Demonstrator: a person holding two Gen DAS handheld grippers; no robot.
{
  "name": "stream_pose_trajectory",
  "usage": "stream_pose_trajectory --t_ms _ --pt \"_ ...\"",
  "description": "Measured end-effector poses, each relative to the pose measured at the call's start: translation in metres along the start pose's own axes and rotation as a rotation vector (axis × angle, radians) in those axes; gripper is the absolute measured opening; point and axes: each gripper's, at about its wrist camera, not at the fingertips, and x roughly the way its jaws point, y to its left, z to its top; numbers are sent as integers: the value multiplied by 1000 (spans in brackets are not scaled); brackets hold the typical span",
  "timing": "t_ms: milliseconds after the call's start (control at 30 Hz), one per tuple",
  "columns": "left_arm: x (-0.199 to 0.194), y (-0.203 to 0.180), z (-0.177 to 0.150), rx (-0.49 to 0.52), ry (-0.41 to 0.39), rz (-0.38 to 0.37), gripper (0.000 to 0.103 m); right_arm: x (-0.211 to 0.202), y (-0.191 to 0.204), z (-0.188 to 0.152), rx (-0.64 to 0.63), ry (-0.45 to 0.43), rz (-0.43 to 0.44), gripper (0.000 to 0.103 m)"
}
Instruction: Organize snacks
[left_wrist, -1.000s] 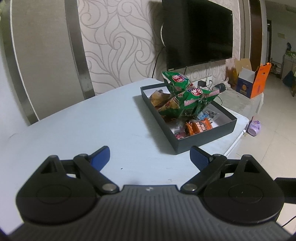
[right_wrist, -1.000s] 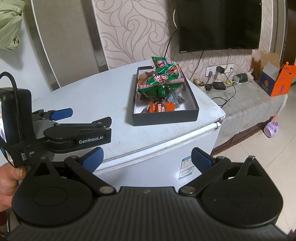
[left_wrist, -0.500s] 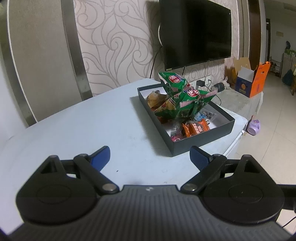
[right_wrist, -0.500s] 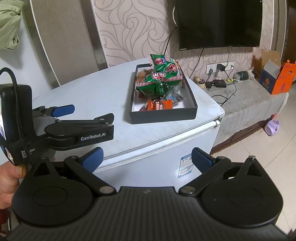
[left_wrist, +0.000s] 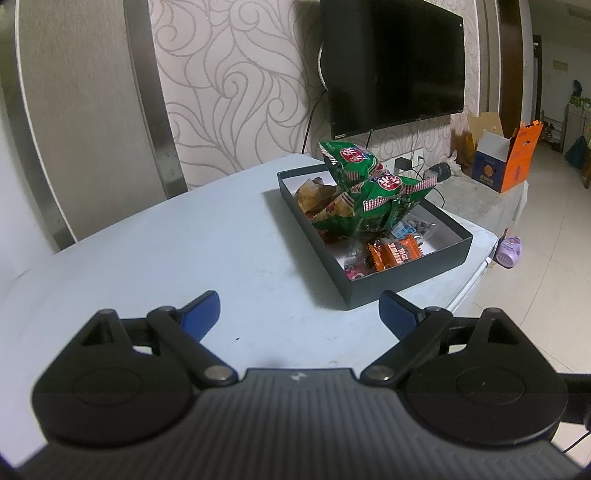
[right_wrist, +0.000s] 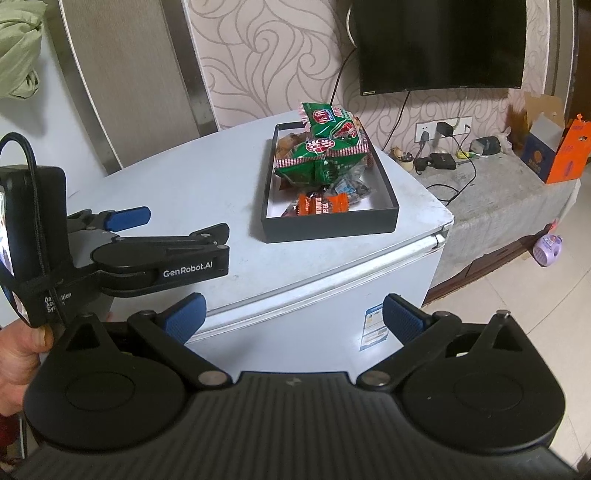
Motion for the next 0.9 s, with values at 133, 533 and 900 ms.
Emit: stream_pose_trajectory --t_ms 133,533,900 --pt "0 0 0 0 1 1 94 1 1 0 0 4 3 103" --pt "-1 6 -1 8 -4 -3 94 5 5 0 -3 16 9 103" --pt "0 7 -1 9 1 -5 94 6 7 0 -5 20 12 103"
